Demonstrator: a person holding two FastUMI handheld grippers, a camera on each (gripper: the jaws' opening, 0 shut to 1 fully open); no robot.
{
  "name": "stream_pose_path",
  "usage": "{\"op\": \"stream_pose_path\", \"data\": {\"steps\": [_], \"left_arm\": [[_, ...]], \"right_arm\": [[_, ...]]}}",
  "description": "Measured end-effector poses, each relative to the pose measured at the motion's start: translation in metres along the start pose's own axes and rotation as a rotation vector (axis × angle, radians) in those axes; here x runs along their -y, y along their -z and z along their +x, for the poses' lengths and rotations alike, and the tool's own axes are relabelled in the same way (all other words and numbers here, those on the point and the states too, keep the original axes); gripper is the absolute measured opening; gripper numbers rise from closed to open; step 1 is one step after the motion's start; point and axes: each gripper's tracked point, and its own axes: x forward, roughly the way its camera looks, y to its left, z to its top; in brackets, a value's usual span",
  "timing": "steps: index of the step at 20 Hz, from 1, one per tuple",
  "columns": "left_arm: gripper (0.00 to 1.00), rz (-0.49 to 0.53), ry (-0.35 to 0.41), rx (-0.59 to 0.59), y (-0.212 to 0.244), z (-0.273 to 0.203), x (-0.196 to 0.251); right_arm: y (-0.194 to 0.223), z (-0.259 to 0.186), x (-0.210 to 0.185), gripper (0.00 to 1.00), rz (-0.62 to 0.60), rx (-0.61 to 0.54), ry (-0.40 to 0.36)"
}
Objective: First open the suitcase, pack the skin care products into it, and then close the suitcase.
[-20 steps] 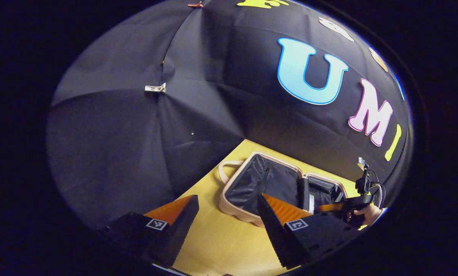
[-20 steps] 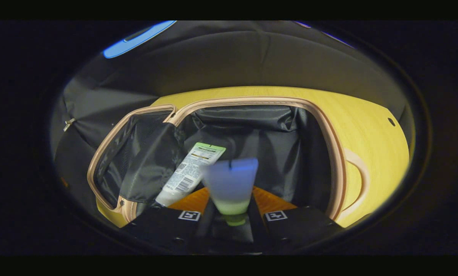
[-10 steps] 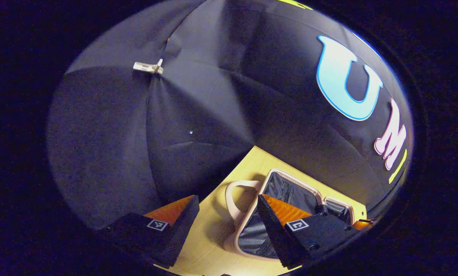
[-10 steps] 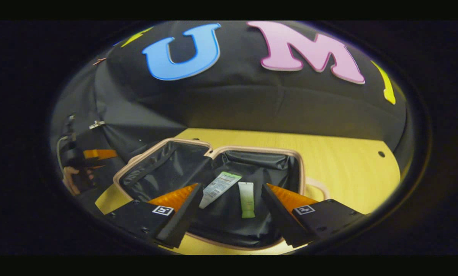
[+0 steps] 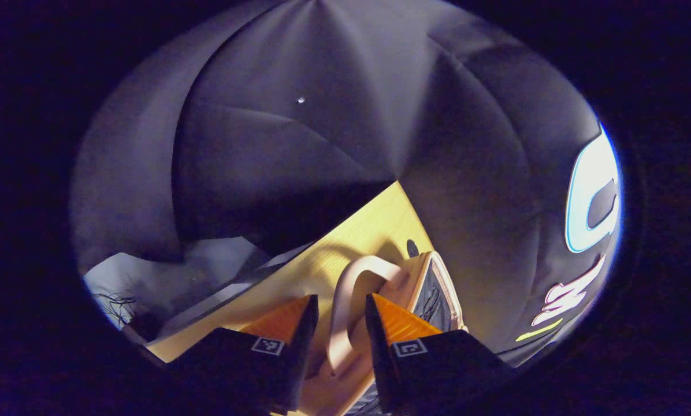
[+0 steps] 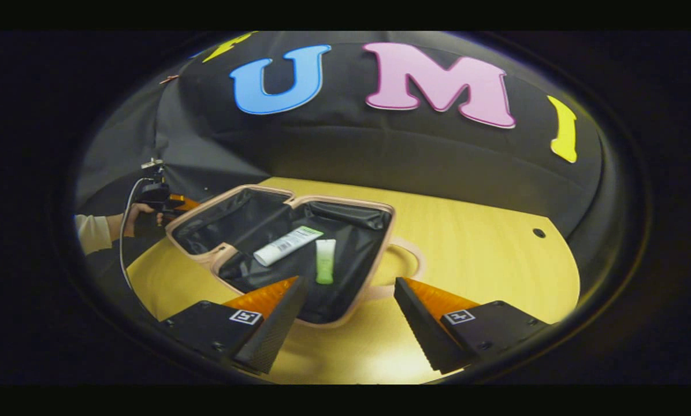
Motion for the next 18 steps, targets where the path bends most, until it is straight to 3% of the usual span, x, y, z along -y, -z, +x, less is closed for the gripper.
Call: {"op": "stream_pose_path", "data": {"steps": [1, 5, 8, 10, 12, 14, 18], "left_arm": [[0.21, 0.012, -0.013, 0.006, -0.002, -0.001, 0.001], [0.06, 0.26, -0.085, 0.116, -0.016, -0.029, 0.032], [0.06, 0.379, -0.013, 0.254, -0.036, -0.099, 0.105], [0.06, 0.42, 0.076, 0.287, -0.031, -0.149, 0.177], [0.05, 0.501, 0.114, 0.279, -0.01, -0.182, 0.238], [0.05, 0.589, 0.143, 0.275, 0.023, -0.202, 0.288], [0.06, 0.677, 0.206, 0.23, 0.142, -0.178, 0.374]], "right_arm": [[0.004, -0.002, 0.009, 0.97, 0.016, -0.011, 0.014], [-0.004, -0.009, 0.042, 0.97, 0.061, 0.003, 0.066], [-0.019, -0.025, 0.065, 0.97, 0.074, 0.026, 0.086], [-0.031, -0.037, 0.084, 0.97, 0.078, 0.048, 0.099], [-0.042, -0.051, 0.103, 0.97, 0.086, 0.067, 0.105], [-0.052, -0.064, 0.121, 0.97, 0.094, 0.087, 0.107], [-0.06, -0.091, 0.157, 0.98, 0.124, 0.111, 0.086]]}}
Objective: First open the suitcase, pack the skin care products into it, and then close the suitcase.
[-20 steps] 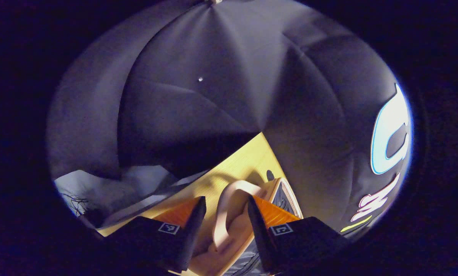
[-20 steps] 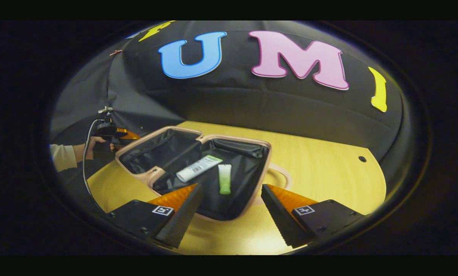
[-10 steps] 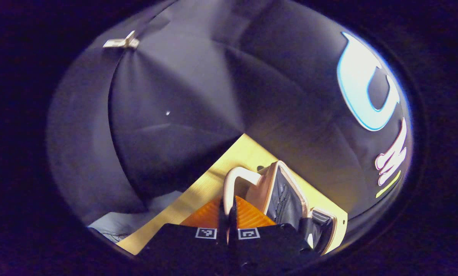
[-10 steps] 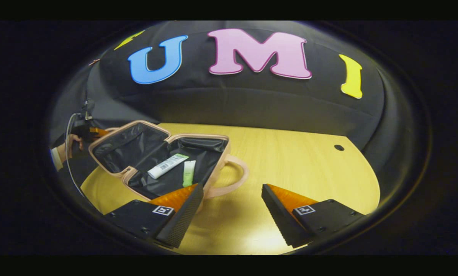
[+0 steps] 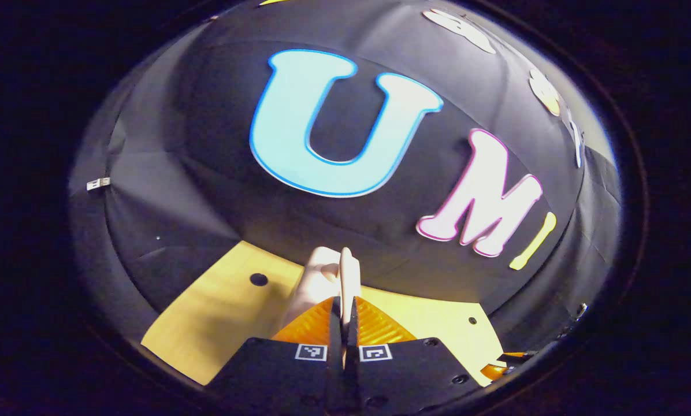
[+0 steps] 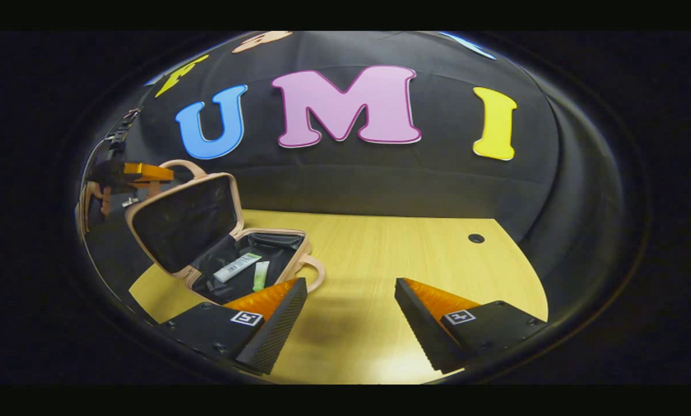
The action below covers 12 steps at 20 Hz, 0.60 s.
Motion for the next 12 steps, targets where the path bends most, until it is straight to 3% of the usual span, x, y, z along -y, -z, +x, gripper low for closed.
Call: {"op": "stream_pose_path", "data": {"steps": [5, 8, 10, 11, 12], "left_arm": [[0.06, 0.037, 0.062, -0.148, 0.137, 0.058, 0.111], [0.06, 0.231, 0.011, -0.307, 0.202, 0.085, 0.118], [0.06, 0.395, -0.037, -0.367, 0.211, 0.091, 0.107], [0.14, 0.416, -0.038, -0.367, 0.21, 0.092, 0.107], [0.12, 0.394, -0.026, -0.363, 0.209, 0.089, 0.114]], "right_arm": [[-0.013, -0.021, 0.027, 0.97, 0.033, 0.014, -0.07], [-0.016, -0.035, 0.046, 0.97, 0.035, 0.029, -0.091], [-0.018, -0.044, 0.058, 0.97, 0.036, 0.049, -0.077], [-0.019, -0.047, 0.063, 0.97, 0.048, 0.057, -0.07], [-0.021, -0.049, 0.068, 0.97, 0.061, 0.066, -0.059]]}}
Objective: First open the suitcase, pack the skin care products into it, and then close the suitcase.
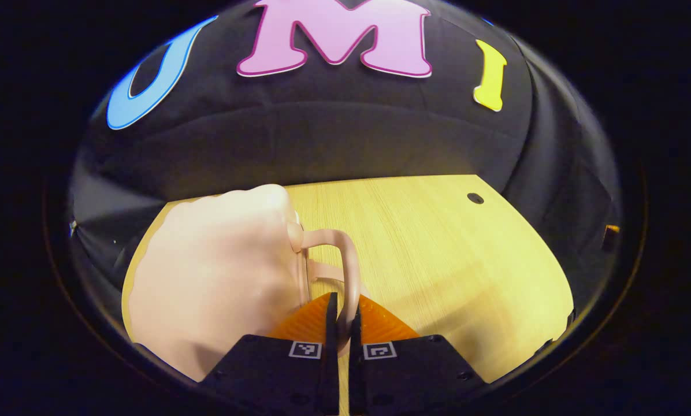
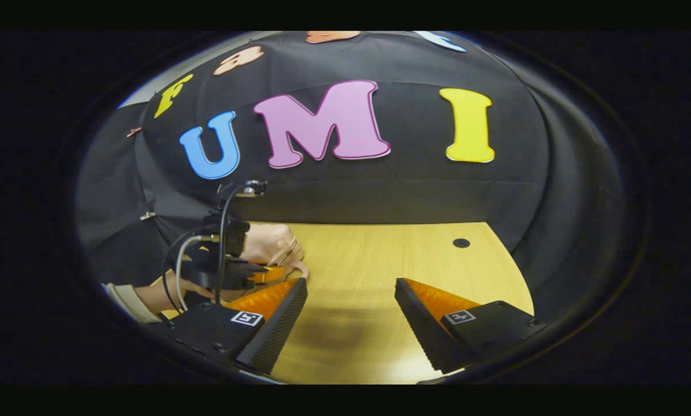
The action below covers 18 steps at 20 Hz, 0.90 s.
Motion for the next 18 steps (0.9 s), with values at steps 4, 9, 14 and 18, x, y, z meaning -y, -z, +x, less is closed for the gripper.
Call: {"op": "stream_pose_path", "data": {"steps": [4, 9, 14, 18], "left_arm": [[0.81, -0.147, 0.02, 0.176, -0.038, -0.061, 0.014], [0.96, -0.11, -0.097, 0.43, -0.084, -0.214, 0.004], [0.96, -0.124, -0.097, 0.613, -0.099, -0.345, -0.002], [0.96, -0.095, -0.101, 0.719, -0.087, -0.415, 0.0]], "right_arm": [[-0.021, -0.022, 0.017, 0.97, 0.046, 0.06, 0.056], [-0.052, -0.078, 0.012, 0.97, 0.09, 0.158, 0.128], [-0.08, -0.153, -0.022, 0.96, 0.094, 0.295, 0.149], [-0.097, -0.203, -0.051, 0.97, 0.079, 0.415, 0.152]]}}
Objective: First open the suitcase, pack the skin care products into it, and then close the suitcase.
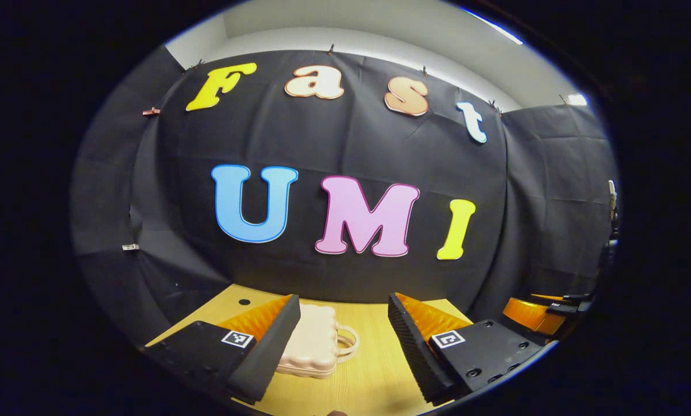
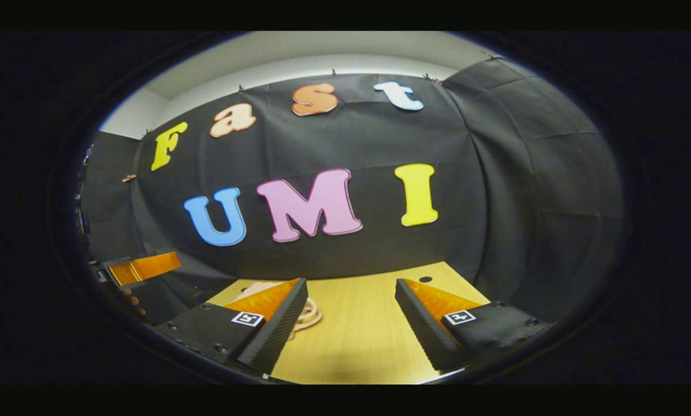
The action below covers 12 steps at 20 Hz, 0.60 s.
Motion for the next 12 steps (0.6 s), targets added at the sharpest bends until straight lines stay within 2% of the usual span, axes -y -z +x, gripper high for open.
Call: {"op": "stream_pose_path", "data": {"steps": [3, 9, 12], "left_arm": [[0.95, 0.052, 0.006, 0.032, -0.008, -0.029, 0.0], [0.96, -0.008, 0.003, 0.026, 0.003, -0.054, -0.005], [0.96, -0.006, -0.036, 0.029, 0.003, -0.052, -0.019]], "right_arm": [[-0.011, -0.023, -0.015, 0.96, -0.023, 0.077, -0.006], [0.004, -0.034, -0.047, 0.97, -0.082, 0.062, -0.07], [-0.001, -0.035, -0.045, 0.97, -0.103, 0.079, -0.074]]}}
